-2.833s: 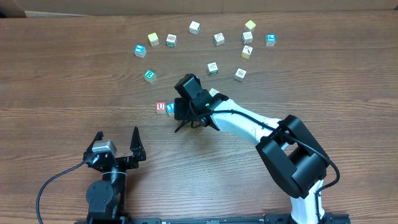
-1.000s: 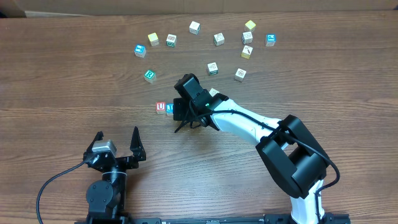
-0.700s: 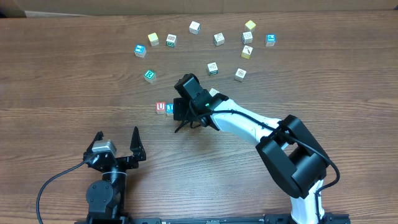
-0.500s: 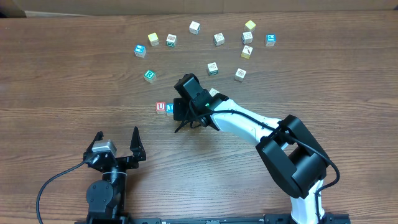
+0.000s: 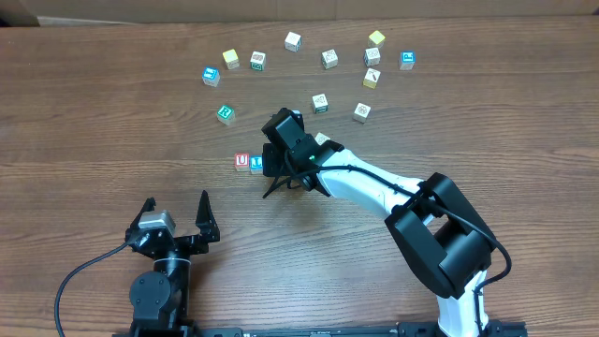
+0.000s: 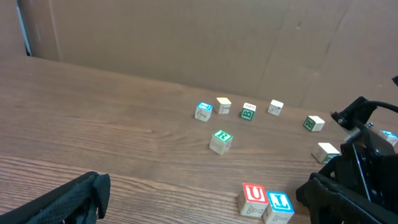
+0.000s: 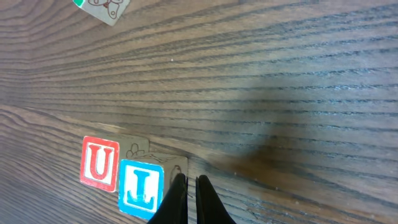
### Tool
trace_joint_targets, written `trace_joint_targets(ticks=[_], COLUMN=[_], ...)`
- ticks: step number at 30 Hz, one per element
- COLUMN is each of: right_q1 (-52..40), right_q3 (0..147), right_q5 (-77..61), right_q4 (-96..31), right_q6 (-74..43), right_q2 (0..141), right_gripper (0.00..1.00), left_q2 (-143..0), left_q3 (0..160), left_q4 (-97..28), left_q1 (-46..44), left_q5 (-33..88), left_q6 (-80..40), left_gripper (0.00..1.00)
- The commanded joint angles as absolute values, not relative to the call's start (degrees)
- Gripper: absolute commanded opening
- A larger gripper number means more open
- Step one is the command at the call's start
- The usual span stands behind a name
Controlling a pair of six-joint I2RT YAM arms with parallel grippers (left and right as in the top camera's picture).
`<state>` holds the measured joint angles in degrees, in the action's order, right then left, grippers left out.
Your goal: Form a horizontal line
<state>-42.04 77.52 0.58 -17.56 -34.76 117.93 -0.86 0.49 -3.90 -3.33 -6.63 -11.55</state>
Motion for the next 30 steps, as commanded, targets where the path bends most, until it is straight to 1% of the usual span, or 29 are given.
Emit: trace_joint_targets(ticks=[1, 8, 19, 21, 25, 27, 30], right_q1=[-42.2, -42.2, -42.0, -42.0, -42.0, -42.0, -42.2], right_q3=[77.3, 77.3, 77.3, 77.3, 77.3, 77.3, 77.3], right_q5=[0.0, -4.3, -4.4, -3.8, 1.8, 2.0, 1.3], right_q4=[-16.9, -16.7, -16.2, -16.4, -18.7, -19.8, -22.9], right_q6=[-35.1, -34.0, -34.0, -34.0, -34.5, -34.5, -38.4], right_q2=[118.7, 118.7, 118.6, 118.0, 115.9, 115.5, 115.5], right_gripper=[0.04, 0.04, 0.04, 0.04, 0.04, 0.04, 0.04], left_q2=[-0.3, -0.3, -0.3, -0.3, -0.3, -0.3, -0.3], left_q3=[0.3, 0.3, 0.3, 0.3, 0.3, 0.3, 0.3], left_q4=[-3.9, -3.9, -3.9, -3.9, -3.9, -3.9, -3.9], left_q1=[-3.0, -3.0, -3.0, -3.0, -3.0, -3.0, -3.0], left_q5=[-6.2, -6.2, -6.2, -6.2, -6.2, -6.2, -6.2], left_q6=[-10.3, -10.3, -10.3, -10.3, -10.3, -10.3, -10.3], left_gripper=[0.99, 1.0, 1.0, 1.0, 1.0, 1.0, 1.0])
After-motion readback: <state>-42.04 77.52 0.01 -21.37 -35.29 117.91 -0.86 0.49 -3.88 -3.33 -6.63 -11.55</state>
